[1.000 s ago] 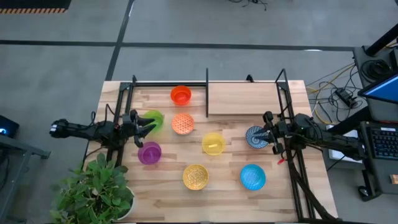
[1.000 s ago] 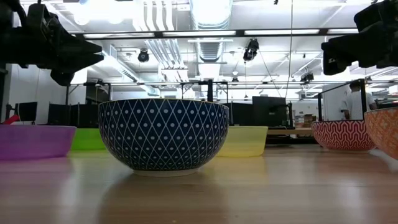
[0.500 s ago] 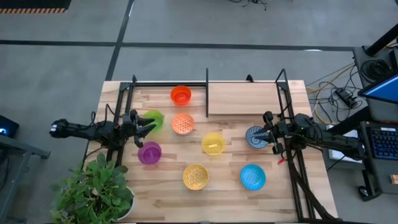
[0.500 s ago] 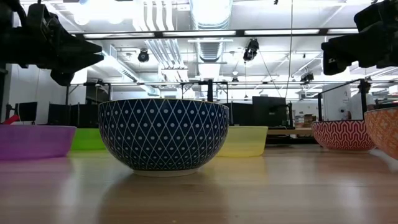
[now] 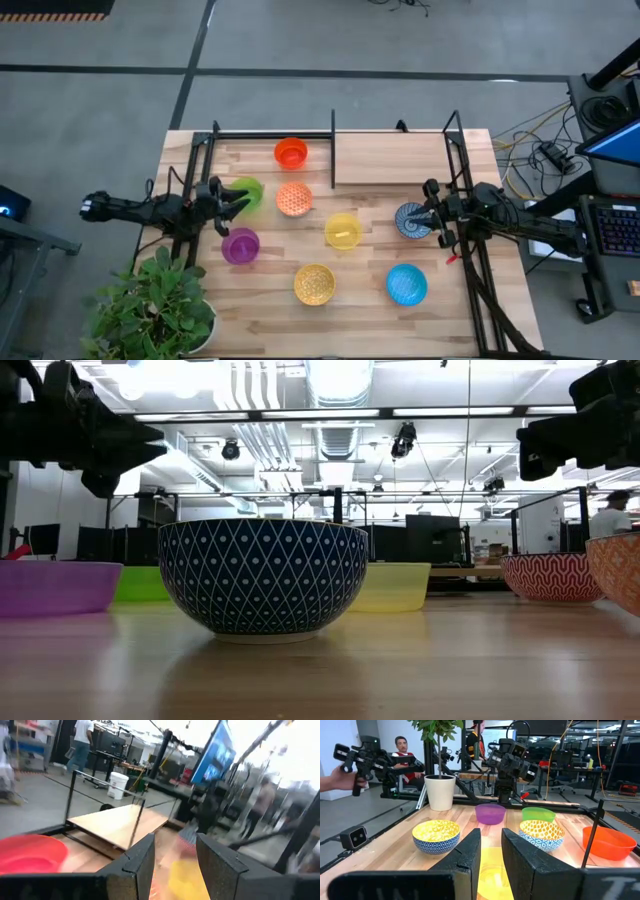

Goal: Place and stack bowls onto a shelf
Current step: Put the green bowl on the shelf

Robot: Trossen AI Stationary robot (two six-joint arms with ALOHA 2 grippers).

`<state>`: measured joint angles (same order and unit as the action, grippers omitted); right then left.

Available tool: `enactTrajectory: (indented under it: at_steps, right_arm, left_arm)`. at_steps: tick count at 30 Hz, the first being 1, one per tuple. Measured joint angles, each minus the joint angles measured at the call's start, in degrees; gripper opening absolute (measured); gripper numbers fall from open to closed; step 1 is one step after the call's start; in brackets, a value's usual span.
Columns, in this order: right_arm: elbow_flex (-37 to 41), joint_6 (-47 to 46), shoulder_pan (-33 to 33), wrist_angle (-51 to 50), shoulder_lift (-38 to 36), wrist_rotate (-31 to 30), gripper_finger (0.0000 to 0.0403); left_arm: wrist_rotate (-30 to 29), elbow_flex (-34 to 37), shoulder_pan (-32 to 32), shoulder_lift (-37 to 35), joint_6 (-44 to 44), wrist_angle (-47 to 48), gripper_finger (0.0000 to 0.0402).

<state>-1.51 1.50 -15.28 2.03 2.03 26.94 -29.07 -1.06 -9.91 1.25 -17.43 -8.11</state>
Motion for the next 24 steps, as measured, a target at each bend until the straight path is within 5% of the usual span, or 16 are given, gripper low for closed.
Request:
enactTrajectory:
  at_steps: [13, 24]
  right_arm:
    - [0.1, -12.0, 0.0, 11.9, 0.0, -0.5, 0.0068]
    - [-0.4, -16.9, 0.0, 15.6, 1.4, -21.3, 0.0068]
  left_arm:
    - [-12.8, 0.0, 0.0, 0.9, -6.4, -16.9, 0.0127]
    - [-16.8, -0.5, 0.0, 12.1, -15.3, -16.6, 0.0127]
